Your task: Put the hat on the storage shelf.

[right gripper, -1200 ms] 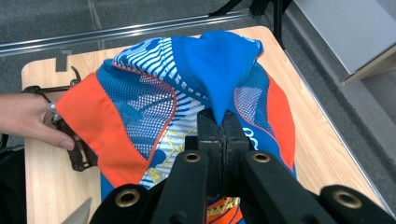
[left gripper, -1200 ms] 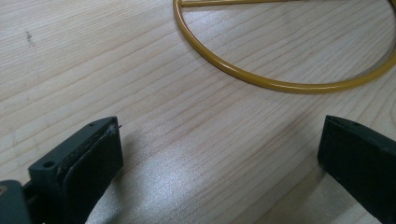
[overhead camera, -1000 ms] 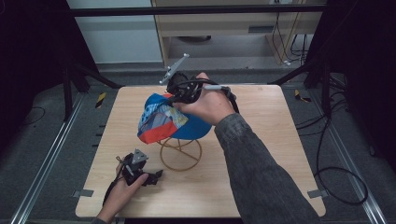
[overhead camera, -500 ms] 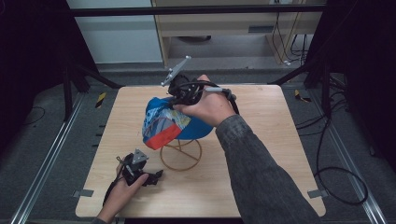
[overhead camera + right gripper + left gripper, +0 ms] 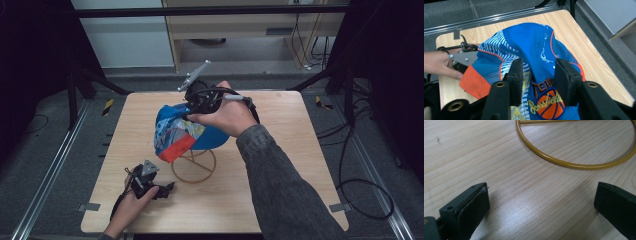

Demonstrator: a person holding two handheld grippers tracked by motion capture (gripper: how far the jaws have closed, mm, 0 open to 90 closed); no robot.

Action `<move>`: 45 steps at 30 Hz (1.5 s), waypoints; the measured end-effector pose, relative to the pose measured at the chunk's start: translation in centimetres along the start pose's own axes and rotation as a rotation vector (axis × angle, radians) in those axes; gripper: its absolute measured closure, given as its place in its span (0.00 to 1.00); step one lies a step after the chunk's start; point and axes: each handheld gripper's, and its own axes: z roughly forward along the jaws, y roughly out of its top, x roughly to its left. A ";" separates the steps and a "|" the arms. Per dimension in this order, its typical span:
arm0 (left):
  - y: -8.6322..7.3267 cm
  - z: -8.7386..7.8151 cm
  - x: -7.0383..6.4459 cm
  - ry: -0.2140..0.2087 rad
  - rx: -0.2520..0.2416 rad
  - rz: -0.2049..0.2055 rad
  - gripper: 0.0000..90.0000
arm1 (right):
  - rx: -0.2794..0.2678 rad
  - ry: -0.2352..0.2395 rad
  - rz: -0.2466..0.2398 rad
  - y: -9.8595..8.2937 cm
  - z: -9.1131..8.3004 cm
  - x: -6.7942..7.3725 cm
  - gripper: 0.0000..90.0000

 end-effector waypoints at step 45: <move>0.0 0.0 0.0 -0.001 0.000 0.002 0.00 | -0.044 0.001 0.042 -0.8 -0.4 0.5 0.33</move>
